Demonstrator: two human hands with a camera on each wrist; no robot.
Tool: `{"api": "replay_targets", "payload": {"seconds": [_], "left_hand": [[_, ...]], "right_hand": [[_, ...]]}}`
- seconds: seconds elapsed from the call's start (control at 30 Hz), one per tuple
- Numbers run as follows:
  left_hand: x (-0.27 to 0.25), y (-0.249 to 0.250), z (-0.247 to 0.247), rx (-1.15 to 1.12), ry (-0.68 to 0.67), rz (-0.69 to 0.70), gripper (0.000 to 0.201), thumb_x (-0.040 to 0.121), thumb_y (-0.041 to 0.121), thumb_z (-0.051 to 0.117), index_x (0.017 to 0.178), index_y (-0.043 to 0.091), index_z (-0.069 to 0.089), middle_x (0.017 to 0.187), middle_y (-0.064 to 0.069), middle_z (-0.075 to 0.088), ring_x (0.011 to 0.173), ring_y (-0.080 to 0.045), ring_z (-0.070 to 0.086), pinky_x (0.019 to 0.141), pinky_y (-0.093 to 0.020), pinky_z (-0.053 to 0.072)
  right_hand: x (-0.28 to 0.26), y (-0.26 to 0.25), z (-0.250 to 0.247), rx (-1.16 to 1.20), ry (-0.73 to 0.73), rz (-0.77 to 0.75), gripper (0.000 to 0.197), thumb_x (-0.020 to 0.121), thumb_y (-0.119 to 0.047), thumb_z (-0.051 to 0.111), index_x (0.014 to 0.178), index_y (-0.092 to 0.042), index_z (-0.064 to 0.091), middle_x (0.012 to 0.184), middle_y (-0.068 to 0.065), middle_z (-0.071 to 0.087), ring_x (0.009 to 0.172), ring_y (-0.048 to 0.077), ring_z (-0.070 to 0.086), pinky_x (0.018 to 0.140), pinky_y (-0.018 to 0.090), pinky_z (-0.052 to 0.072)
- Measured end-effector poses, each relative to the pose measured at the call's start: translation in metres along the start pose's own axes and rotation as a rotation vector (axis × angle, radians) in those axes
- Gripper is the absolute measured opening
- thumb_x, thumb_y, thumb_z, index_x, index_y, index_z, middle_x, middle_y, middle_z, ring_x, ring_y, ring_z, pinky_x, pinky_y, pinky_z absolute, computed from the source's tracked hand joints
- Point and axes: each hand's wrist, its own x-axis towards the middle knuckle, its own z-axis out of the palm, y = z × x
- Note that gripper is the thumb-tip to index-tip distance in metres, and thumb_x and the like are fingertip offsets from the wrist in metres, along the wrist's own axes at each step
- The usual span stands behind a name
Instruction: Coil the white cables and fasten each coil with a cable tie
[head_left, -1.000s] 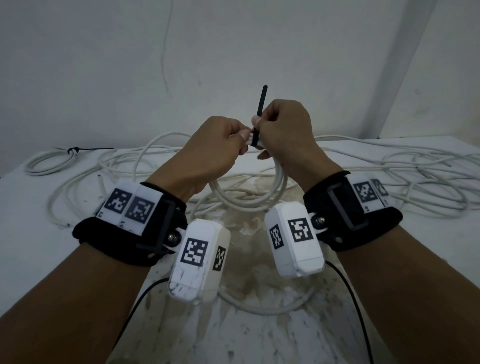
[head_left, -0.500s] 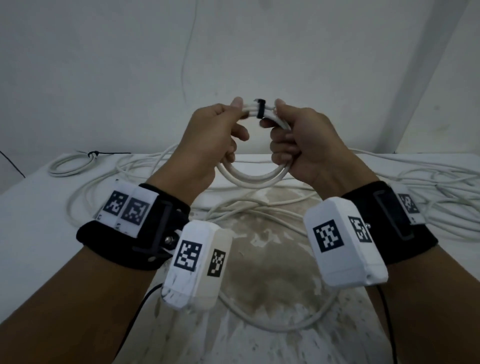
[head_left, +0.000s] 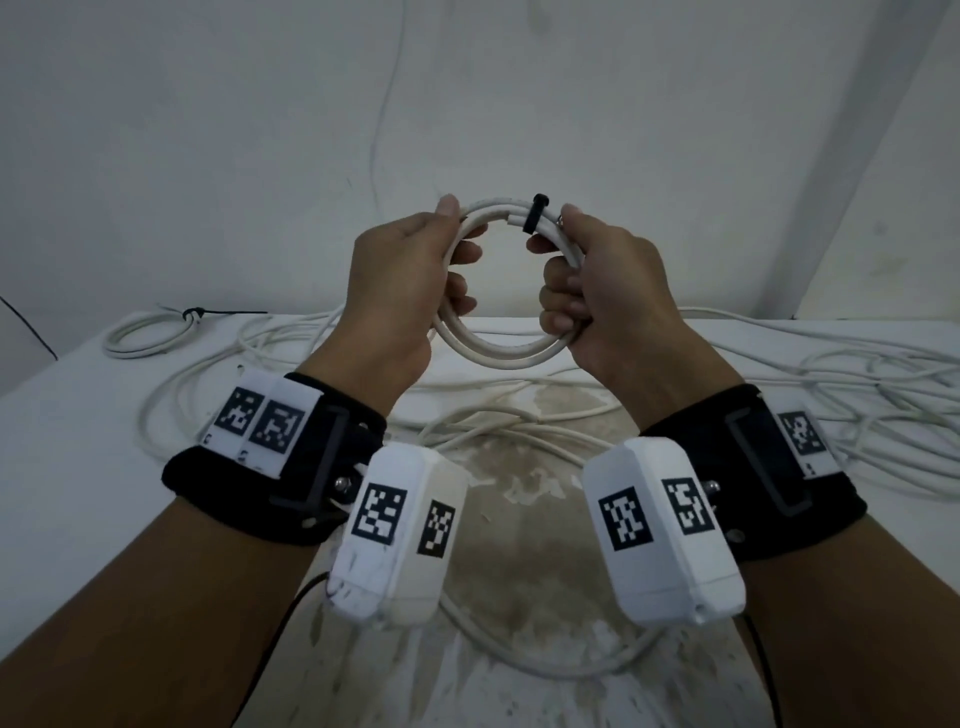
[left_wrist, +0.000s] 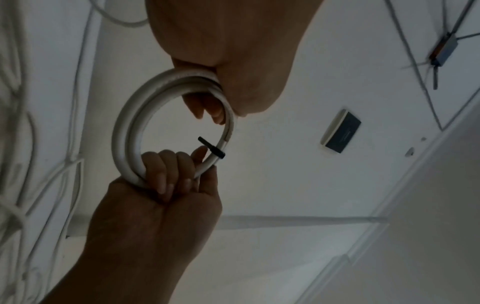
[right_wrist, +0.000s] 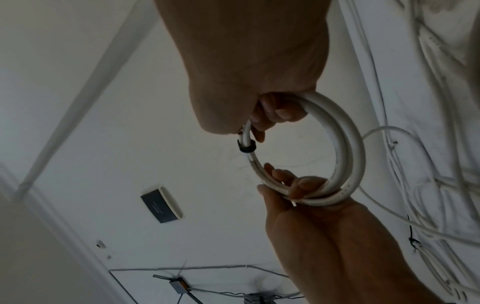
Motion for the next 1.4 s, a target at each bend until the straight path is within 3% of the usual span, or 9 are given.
{"api": "replay_targets", "payload": {"seconds": [0.2,0.33,0.5,0.7,0.8,1.03,1.17,1.3,1.4], "left_hand": [[0.003,0.004,-0.004,0.119,-0.005,0.128,0.021,0.100,0.027,0.057,0.092,0.016,0.074,0.079,0.000,0.070,0.046,-0.011,0.047,0.044,-0.024,0.041],[0.002,0.005,-0.004,0.178,-0.031,0.189,0.021,0.100,0.023,0.055,0.094,0.014,0.073,0.081,-0.001,0.074,0.046,-0.010,0.051,0.044,-0.024,0.043],[0.003,0.011,-0.012,0.204,-0.107,0.209,0.021,0.099,0.021,0.057,0.093,0.009,0.074,0.084,-0.004,0.076,0.048,-0.012,0.055,0.047,-0.025,0.046],[0.003,0.004,-0.010,0.367,-0.066,0.333,0.023,0.102,0.027,0.052,0.101,0.025,0.075,0.074,0.006,0.070,0.047,-0.013,0.047,0.047,-0.025,0.042],[0.003,0.001,-0.007,0.445,-0.088,0.345,0.023,0.102,0.028,0.050,0.107,0.028,0.073,0.075,0.008,0.069,0.050,-0.001,0.050,0.057,-0.025,0.041],[0.003,0.005,-0.010,0.525,-0.205,0.296,0.019,0.099,0.033,0.055,0.104,0.026,0.073,0.089,0.009,0.071,0.057,-0.004,0.056,0.051,-0.015,0.041],[0.004,0.007,-0.013,0.408,-0.218,0.198,0.015,0.095,0.029,0.064,0.096,0.022,0.077,0.088,-0.002,0.073,0.056,-0.005,0.047,0.050,-0.015,0.036],[0.004,0.011,-0.014,0.278,-0.213,0.024,0.013,0.092,0.024,0.067,0.096,0.016,0.076,0.105,-0.009,0.075,0.049,-0.006,0.035,0.047,-0.020,0.028],[0.004,0.011,-0.014,0.250,-0.194,-0.007,0.015,0.093,0.022,0.066,0.097,0.011,0.075,0.099,-0.012,0.073,0.044,-0.005,0.034,0.043,-0.018,0.027]], "right_hand": [[0.000,0.001,0.000,0.046,-0.069,0.014,0.038,0.104,-0.043,0.042,0.103,-0.010,0.060,0.048,-0.005,0.027,0.041,0.012,0.020,0.041,0.022,0.026],[0.000,-0.001,-0.002,0.075,-0.087,0.014,0.046,0.104,-0.046,0.036,0.097,-0.008,0.062,0.051,-0.003,0.024,0.041,0.012,0.019,0.041,0.023,0.024],[-0.003,0.000,0.001,0.028,-0.089,0.008,0.040,0.103,-0.043,0.040,0.090,-0.011,0.060,0.049,-0.005,0.024,0.041,0.011,0.019,0.041,0.023,0.023],[-0.003,0.007,0.009,-0.057,-0.018,-0.102,0.020,0.104,-0.031,0.044,0.091,-0.018,0.052,0.048,-0.007,0.033,0.040,0.010,0.025,0.040,0.021,0.023],[-0.002,0.009,0.010,-0.136,-0.013,-0.175,0.019,0.105,-0.028,0.046,0.089,-0.018,0.051,0.049,-0.006,0.036,0.039,0.009,0.026,0.041,0.021,0.022],[-0.003,0.016,0.014,-0.271,-0.049,-0.271,0.019,0.103,-0.026,0.050,0.085,-0.020,0.052,0.048,-0.009,0.041,0.040,0.008,0.027,0.041,0.022,0.023],[-0.006,0.018,0.016,-0.303,-0.059,-0.325,0.018,0.103,-0.022,0.050,0.087,-0.015,0.051,0.045,-0.017,0.049,0.040,0.004,0.032,0.039,0.019,0.027],[-0.005,0.021,0.018,-0.306,-0.022,-0.362,0.017,0.101,-0.019,0.053,0.085,-0.015,0.052,0.053,-0.011,0.050,0.042,0.004,0.035,0.039,0.015,0.028],[-0.004,0.024,0.019,-0.294,0.014,-0.342,0.017,0.101,-0.020,0.052,0.084,-0.018,0.052,0.058,-0.005,0.050,0.043,0.005,0.037,0.040,0.019,0.028]]}}
